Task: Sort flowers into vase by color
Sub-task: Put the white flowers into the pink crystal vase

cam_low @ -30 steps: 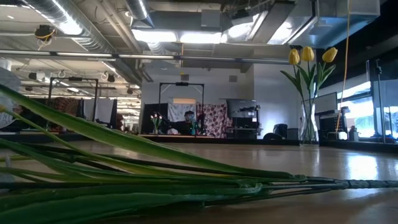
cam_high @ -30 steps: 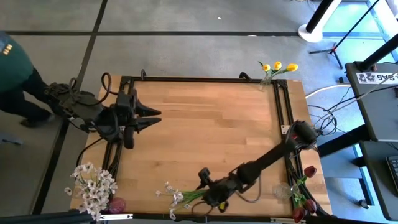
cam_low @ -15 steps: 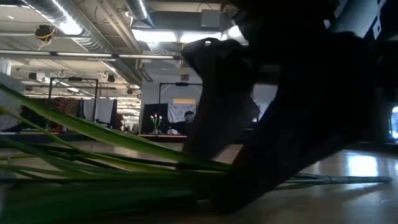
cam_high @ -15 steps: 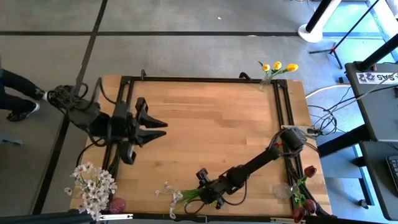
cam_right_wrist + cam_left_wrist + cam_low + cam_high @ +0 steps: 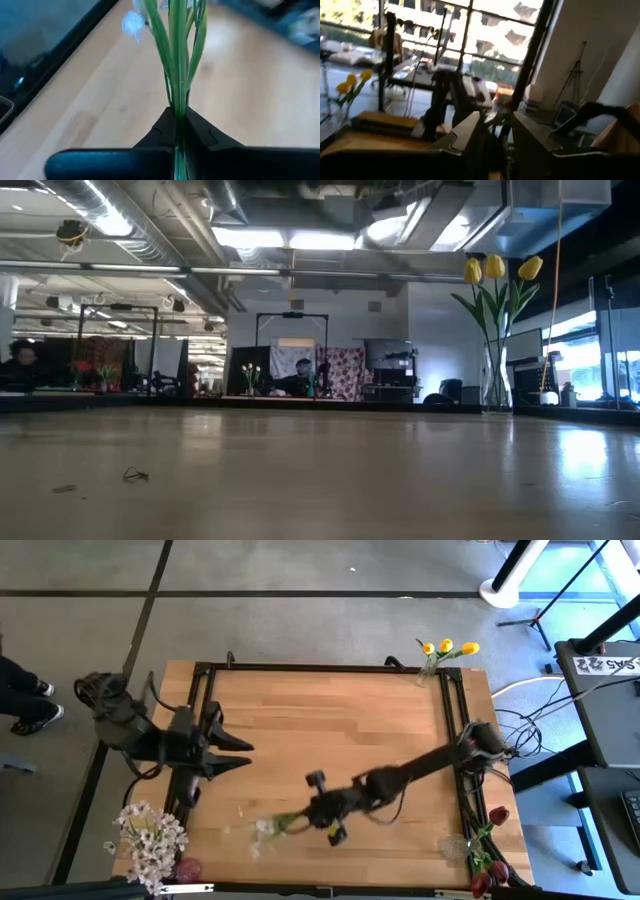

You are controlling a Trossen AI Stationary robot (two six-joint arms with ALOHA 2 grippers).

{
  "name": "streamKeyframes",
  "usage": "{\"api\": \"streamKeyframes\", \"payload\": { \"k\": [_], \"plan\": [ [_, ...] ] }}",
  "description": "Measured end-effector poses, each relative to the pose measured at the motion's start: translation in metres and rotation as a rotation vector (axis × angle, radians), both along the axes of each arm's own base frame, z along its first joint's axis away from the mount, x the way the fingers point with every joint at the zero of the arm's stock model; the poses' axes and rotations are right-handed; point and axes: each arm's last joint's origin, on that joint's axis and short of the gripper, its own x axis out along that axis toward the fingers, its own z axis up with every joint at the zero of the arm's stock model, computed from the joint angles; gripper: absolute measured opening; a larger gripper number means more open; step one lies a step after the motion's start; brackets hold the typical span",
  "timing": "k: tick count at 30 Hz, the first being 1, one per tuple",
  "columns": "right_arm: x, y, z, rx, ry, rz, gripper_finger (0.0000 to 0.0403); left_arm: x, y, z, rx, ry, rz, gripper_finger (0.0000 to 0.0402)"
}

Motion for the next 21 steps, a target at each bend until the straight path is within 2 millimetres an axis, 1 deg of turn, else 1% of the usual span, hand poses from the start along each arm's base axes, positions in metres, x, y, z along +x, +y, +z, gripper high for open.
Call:
{"api": "streamKeyframes", "payload": {
  "k": [1, 3, 6, 8, 10, 12, 15, 18, 21],
  "plan": [
    [0.0, -0.007, 0.016, 0.005, -0.032, -0.006, 0.001, -0.002, 0.001, -0.003, -0.003, 0.029, 0.013, 0.0111],
    [-0.006, -0.021, 0.054, 0.02, -0.124, -0.007, 0.0011, -0.007, 0.006, -0.007, -0.007, 0.074, 0.035, 0.012],
    [-0.025, -0.038, 0.118, 0.067, -0.322, 0.01, 0.0014, -0.016, 0.016, -0.011, -0.021, 0.126, 0.089, 0.0144],
    [-0.039, -0.045, 0.149, 0.094, -0.454, 0.02, 0.0009, -0.018, 0.022, -0.013, -0.029, 0.15, 0.124, 0.0163],
    [-0.05, -0.048, 0.173, 0.134, -0.584, 0.028, 0.0009, -0.014, 0.025, -0.016, -0.012, 0.174, 0.149, 0.0183],
    [-0.056, -0.053, 0.191, 0.177, -0.696, 0.021, 0.0009, -0.006, 0.025, -0.021, 0.031, 0.186, 0.162, 0.02],
    [-0.061, -0.056, 0.209, 0.241, -0.844, 0.008, 0.0011, 0.014, 0.019, -0.032, 0.11, 0.191, 0.161, 0.0216],
    [-0.062, -0.057, 0.217, 0.289, -0.921, -0.012, 0.0009, 0.037, 0.01, -0.039, 0.147, 0.131, 0.121, 0.0219],
    [-0.059, -0.057, 0.217, 0.299, -0.942, -0.06, 0.0009, 0.057, 0.001, -0.042, 0.198, 0.051, 0.095, 0.0217]
  ]
}}
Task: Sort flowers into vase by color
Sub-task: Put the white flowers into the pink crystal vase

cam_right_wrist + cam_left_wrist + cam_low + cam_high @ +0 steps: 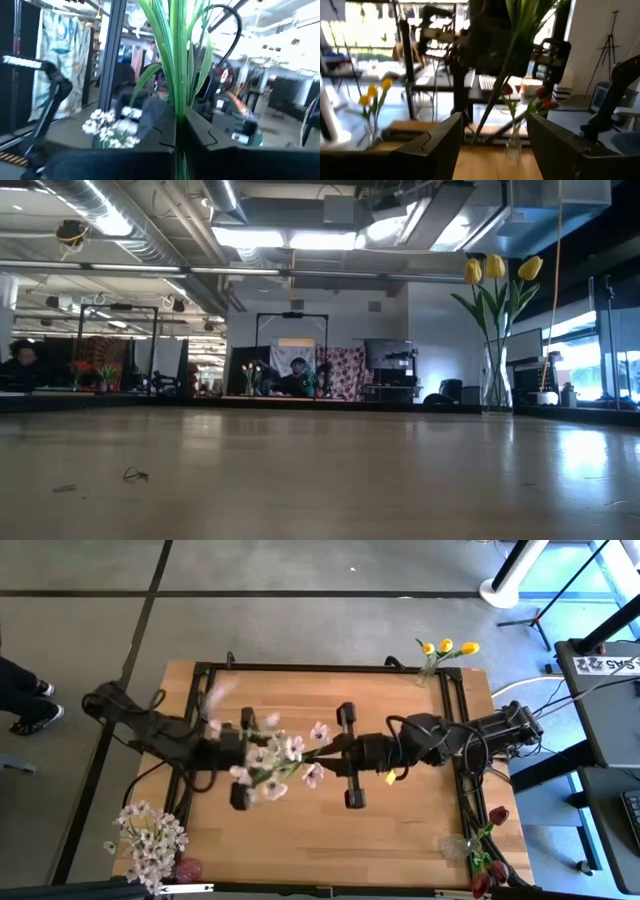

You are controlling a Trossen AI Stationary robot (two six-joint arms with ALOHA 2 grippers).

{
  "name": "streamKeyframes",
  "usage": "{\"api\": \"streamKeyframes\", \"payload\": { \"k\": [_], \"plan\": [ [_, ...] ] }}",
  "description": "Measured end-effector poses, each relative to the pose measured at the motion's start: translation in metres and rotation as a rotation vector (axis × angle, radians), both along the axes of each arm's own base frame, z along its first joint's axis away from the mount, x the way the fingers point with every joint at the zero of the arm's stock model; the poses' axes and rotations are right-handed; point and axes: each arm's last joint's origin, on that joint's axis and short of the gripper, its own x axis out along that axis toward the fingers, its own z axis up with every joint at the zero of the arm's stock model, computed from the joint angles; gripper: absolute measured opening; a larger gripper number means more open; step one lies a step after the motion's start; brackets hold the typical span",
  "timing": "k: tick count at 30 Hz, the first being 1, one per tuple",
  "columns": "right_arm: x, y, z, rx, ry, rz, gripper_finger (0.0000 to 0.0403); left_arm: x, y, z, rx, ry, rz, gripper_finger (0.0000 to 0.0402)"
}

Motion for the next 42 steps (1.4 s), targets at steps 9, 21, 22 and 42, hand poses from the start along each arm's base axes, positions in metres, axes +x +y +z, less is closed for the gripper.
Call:
{"api": "streamKeyframes", "payload": {
  "k": [9, 21, 22, 42],
  "plan": [
    [-0.015, 0.01, 0.025, -0.029, -0.282, -0.035, 0.0008, 0.016, -0.001, 0.001, 0.055, -0.066, 0.049, 0.0216],
    [-0.029, 0.028, 0.019, -0.003, -0.104, -0.181, 0.0008, -0.004, 0.005, 0.022, 0.019, -0.193, 0.01, 0.0216],
    [-0.023, 0.025, 0.013, 0.009, -0.055, -0.211, 0.0009, -0.002, 0.004, 0.023, 0.023, -0.214, -0.011, 0.0216],
    [0.009, 0.024, -0.02, 0.068, 0.078, -0.206, 0.0049, 0.033, -0.001, 0.011, -0.034, -0.253, -0.045, 0.018]
  ]
}}
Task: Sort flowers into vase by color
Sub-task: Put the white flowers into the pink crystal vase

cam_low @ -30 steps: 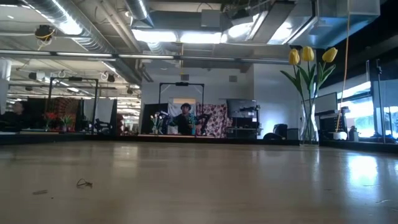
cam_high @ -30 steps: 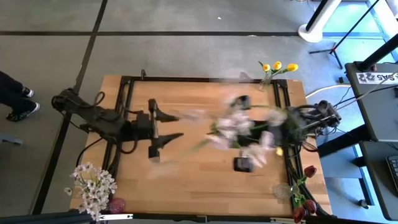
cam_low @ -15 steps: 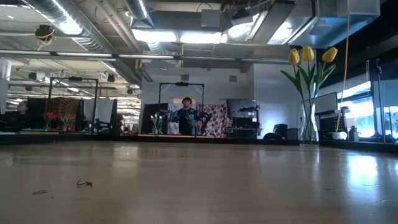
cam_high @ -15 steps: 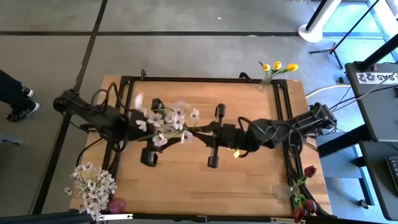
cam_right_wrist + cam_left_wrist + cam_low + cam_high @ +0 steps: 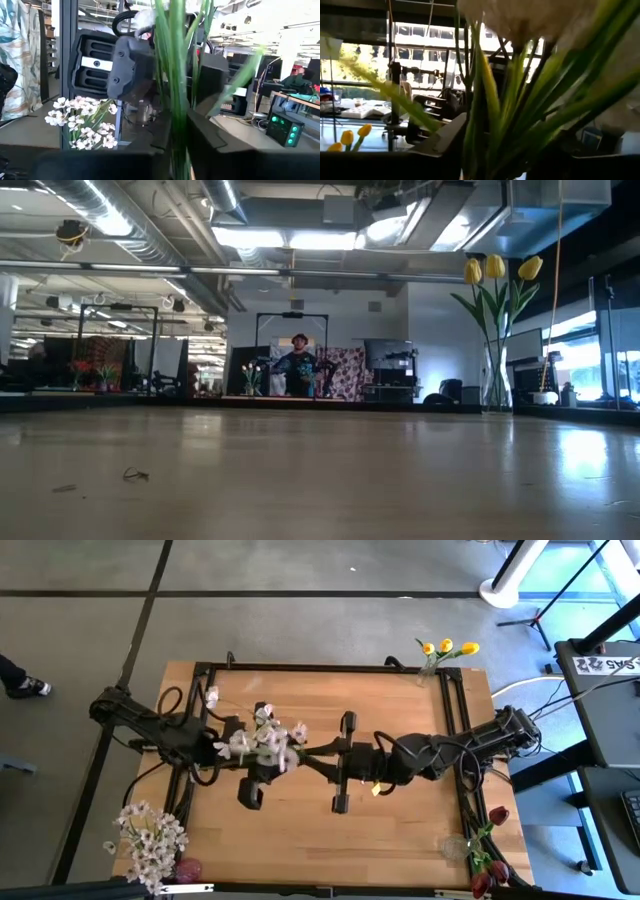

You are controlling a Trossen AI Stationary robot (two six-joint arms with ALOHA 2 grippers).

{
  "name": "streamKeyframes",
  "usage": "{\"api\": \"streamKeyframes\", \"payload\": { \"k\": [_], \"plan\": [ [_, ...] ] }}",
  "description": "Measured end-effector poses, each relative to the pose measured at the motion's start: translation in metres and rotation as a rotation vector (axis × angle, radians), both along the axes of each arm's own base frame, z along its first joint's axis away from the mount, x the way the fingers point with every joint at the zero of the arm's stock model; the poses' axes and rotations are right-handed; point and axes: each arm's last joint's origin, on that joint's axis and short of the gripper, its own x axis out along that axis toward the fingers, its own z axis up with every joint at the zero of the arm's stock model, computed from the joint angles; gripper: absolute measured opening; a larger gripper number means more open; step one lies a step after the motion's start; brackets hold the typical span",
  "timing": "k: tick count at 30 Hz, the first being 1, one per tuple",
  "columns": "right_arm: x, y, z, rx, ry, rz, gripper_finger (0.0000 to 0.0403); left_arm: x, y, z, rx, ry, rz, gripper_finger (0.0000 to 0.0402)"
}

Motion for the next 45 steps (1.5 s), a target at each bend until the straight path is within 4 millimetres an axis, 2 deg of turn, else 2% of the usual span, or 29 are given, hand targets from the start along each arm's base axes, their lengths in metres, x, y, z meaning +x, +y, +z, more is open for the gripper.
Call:
{"api": "streamKeyframes", "payload": {
  "k": [4, 8, 13, 17, 23, 29, 33, 38, 42, 45],
  "plan": [
    [0.0, 0.0, 0.0, -0.001, 0.002, -0.005, 0.0099, -0.004, -0.003, 0.0, -0.021, 0.015, 0.015, 0.0102],
    [0.0, 0.001, 0.0, -0.016, 0.001, 0.004, 0.0165, -0.015, -0.009, 0.0, -0.006, 0.057, 0.008, 0.0015],
    [-0.011, 0.014, 0.007, -0.026, -0.024, 0.093, 0.0244, -0.05, -0.006, 0.013, -0.078, 0.068, -0.119, 0.0009],
    [-0.018, 0.029, 0.005, -0.057, -0.011, 0.137, 0.0281, -0.079, -0.009, 0.019, -0.148, 0.103, -0.4, 0.0003],
    [-0.027, 0.047, -0.002, -0.068, 0.07, 0.063, 0.0289, -0.128, -0.011, 0.037, -0.219, 0.051, -0.831, 0.0003],
    [-0.033, 0.051, -0.01, -0.029, 0.149, -0.142, 0.0289, -0.15, -0.031, 0.034, -0.177, 0.114, -1.114, 0.0003],
    [-0.033, 0.048, -0.013, 0.02, 0.171, -0.221, 0.0289, -0.153, -0.057, 0.017, -0.095, 0.238, -1.124, 0.0003],
    [-0.033, 0.046, -0.017, 0.067, 0.194, -0.258, 0.0289, -0.14, -0.091, -0.003, -0.019, 0.307, -1.086, 0.0002],
    [-0.033, 0.046, -0.023, 0.083, 0.229, -0.275, 0.0289, -0.133, -0.103, -0.014, -0.011, 0.374, -1.072, 0.0002],
    [-0.034, 0.046, -0.027, 0.095, 0.261, -0.278, 0.0289, -0.139, -0.101, -0.016, 0.002, 0.479, -1.074, 0.0002]
  ]
}}
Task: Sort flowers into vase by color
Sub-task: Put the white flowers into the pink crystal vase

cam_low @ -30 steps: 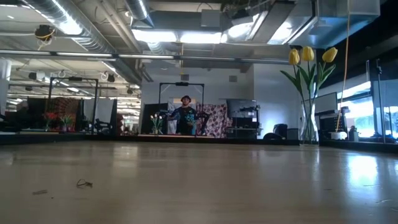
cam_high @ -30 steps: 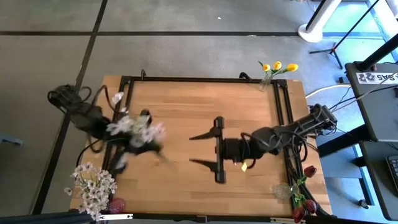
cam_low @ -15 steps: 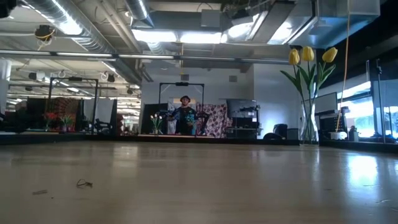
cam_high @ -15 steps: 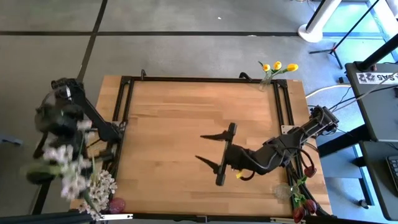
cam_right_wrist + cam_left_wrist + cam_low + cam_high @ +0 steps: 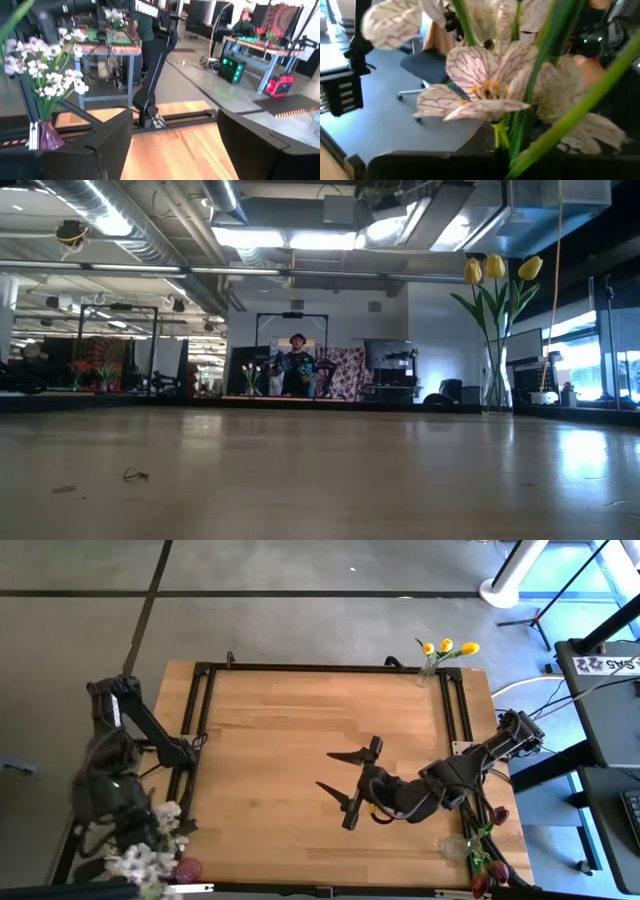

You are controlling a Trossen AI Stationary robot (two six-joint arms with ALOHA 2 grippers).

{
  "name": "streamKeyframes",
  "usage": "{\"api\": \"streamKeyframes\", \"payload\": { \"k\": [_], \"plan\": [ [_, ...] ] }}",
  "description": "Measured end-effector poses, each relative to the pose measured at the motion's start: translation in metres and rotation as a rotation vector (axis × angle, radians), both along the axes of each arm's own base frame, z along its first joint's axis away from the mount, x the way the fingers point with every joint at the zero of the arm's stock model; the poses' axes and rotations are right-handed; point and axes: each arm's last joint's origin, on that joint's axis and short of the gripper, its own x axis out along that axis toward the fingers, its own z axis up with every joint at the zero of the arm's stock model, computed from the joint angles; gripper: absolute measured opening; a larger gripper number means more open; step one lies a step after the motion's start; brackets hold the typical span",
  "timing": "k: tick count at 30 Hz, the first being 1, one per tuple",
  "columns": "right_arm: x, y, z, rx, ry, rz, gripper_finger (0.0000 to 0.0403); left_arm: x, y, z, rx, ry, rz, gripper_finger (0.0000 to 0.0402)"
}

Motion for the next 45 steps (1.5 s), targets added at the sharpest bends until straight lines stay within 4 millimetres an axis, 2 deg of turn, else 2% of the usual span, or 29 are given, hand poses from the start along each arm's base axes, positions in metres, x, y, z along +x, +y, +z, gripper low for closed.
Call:
{"api": "streamKeyframes", "payload": {
  "k": [2, 7, 10, 13, 15, 18, 28, 30, 34, 39, 45],
  "plan": [
    [0.0, 0.0, -0.003, 0.018, 0.017, -0.003, 0.0289, -0.006, 0.007, 0.016, -0.037, 0.004, -0.016, 0.0002],
    [-0.001, -0.001, -0.008, 0.048, 0.045, -0.005, 0.0289, -0.029, 0.038, 0.073, -0.192, -0.105, -0.123, 0.0002],
    [-0.001, -0.001, -0.008, 0.051, 0.044, -0.005, 0.0289, -0.041, 0.06, 0.092, -0.168, -0.151, -0.132, 0.0002],
    [-0.001, -0.001, -0.008, 0.058, 0.042, -0.006, 0.0289, -0.058, 0.094, 0.11, -0.163, -0.21, -0.074, 0.0002],
    [-0.001, 0.0, -0.008, 0.071, 0.038, -0.007, 0.0289, -0.069, 0.117, 0.113, -0.13, -0.212, -0.004, 0.0002],
    [-0.002, 0.0, -0.008, 0.079, 0.039, -0.008, 0.0289, -0.082, 0.146, 0.106, -0.074, -0.179, 0.101, 0.0002],
    [-0.002, -0.001, -0.01, 0.092, 0.044, -0.011, 0.0289, -0.111, 0.211, 0.091, -0.048, -0.154, 0.314, 0.0002],
    [-0.002, -0.001, -0.01, 0.092, 0.044, -0.011, 0.0289, -0.11, 0.211, 0.083, -0.02, -0.125, 0.338, 0.0002],
    [-0.002, -0.001, -0.009, 0.089, 0.044, -0.017, 0.0289, -0.1, 0.192, 0.059, 0.038, -0.028, 0.356, 0.0002],
    [-0.002, -0.001, -0.009, 0.085, 0.044, -0.02, 0.0289, -0.077, 0.154, 0.007, 0.086, 0.127, 0.422, 0.0002],
    [-0.002, -0.001, -0.009, 0.082, 0.046, -0.018, 0.0289, -0.057, 0.118, -0.043, 0.016, 0.281, 0.488, 0.0002]
  ]
}}
